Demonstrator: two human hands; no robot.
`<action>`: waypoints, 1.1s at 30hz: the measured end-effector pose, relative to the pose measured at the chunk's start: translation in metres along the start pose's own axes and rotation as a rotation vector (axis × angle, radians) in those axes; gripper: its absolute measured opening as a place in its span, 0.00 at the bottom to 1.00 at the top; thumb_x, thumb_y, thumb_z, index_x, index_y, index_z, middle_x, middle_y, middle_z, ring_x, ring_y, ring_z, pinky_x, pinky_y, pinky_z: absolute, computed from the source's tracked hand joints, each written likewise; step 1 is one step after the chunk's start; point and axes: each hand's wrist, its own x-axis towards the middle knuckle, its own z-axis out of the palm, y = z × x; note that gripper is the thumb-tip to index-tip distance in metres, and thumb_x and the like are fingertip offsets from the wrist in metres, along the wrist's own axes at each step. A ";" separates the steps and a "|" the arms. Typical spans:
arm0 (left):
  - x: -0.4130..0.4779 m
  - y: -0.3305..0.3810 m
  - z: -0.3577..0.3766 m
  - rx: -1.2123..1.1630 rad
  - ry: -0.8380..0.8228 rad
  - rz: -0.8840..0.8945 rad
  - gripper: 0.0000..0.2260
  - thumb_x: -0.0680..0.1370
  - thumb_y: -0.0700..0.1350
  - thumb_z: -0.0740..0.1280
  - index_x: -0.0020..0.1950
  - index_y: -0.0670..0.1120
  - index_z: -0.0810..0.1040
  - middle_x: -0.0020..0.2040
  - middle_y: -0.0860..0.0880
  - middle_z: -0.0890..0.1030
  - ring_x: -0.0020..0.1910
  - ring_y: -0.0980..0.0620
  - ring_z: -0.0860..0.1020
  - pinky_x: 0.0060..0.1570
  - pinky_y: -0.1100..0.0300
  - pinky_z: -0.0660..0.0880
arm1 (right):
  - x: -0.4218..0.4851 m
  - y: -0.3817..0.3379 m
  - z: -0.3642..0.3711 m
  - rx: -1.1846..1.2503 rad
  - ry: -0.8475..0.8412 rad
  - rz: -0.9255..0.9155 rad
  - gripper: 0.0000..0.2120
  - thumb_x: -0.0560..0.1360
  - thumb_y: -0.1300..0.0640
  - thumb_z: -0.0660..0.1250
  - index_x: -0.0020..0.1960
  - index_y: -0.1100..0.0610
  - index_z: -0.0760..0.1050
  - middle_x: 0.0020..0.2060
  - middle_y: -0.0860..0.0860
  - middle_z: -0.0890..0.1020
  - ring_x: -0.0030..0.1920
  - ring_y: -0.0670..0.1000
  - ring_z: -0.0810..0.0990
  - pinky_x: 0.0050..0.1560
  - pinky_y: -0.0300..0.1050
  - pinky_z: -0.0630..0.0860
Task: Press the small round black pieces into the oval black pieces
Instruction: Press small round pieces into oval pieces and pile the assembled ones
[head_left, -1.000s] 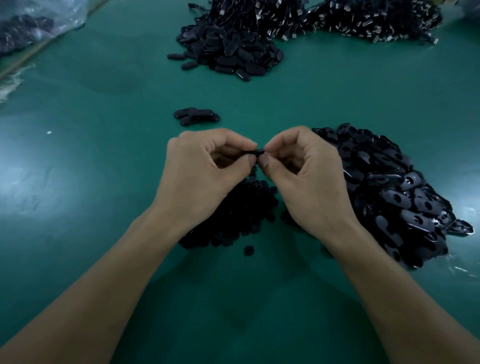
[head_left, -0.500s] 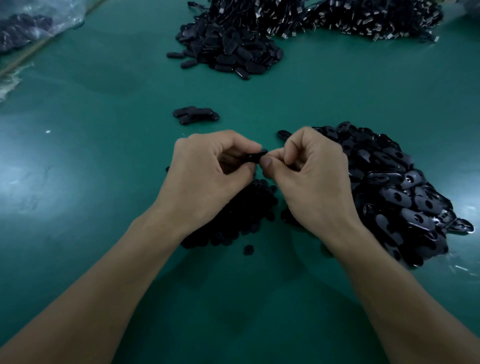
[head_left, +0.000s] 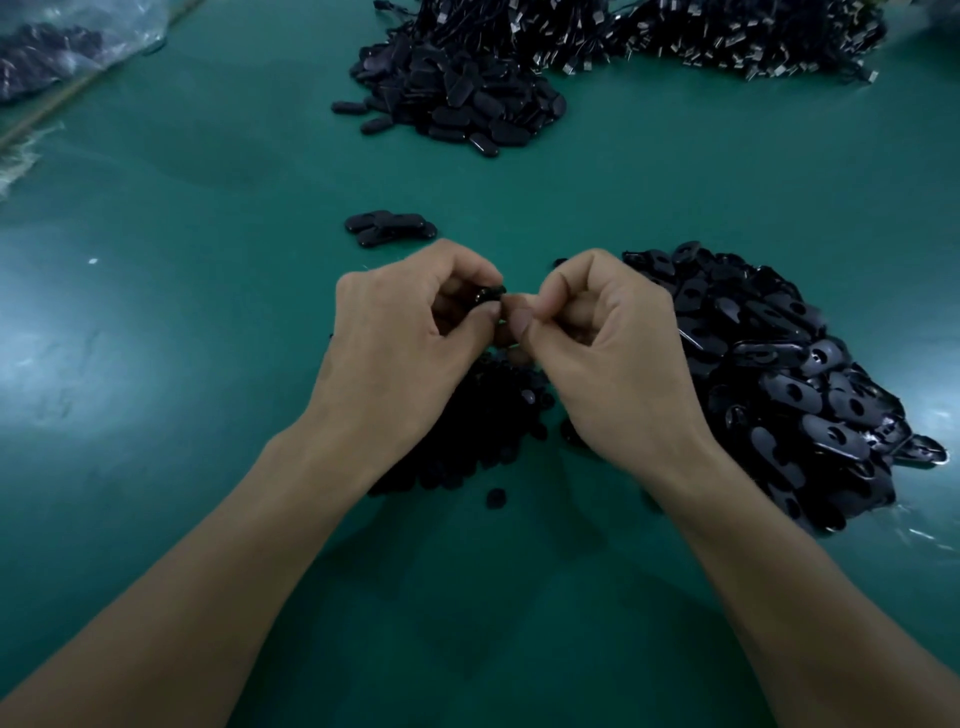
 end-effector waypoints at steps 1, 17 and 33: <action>0.001 -0.001 0.000 -0.005 -0.009 -0.005 0.09 0.75 0.41 0.74 0.49 0.54 0.82 0.39 0.63 0.83 0.39 0.63 0.82 0.44 0.70 0.77 | 0.000 0.000 0.000 0.017 -0.014 -0.005 0.12 0.75 0.60 0.68 0.40 0.44 0.74 0.37 0.50 0.86 0.42 0.57 0.86 0.45 0.63 0.81; 0.006 -0.004 -0.004 -0.410 -0.152 -0.163 0.10 0.74 0.41 0.75 0.49 0.55 0.80 0.38 0.56 0.85 0.34 0.60 0.82 0.39 0.67 0.77 | 0.009 0.008 -0.011 -0.043 -0.064 -0.044 0.08 0.77 0.60 0.72 0.54 0.49 0.83 0.43 0.41 0.86 0.45 0.39 0.84 0.48 0.33 0.77; 0.005 0.000 -0.006 -0.510 -0.226 -0.258 0.10 0.74 0.34 0.75 0.47 0.48 0.83 0.37 0.51 0.86 0.33 0.58 0.83 0.38 0.68 0.79 | 0.011 0.005 -0.023 -0.029 -0.176 -0.003 0.07 0.74 0.59 0.75 0.44 0.47 0.82 0.36 0.43 0.86 0.37 0.42 0.83 0.41 0.36 0.77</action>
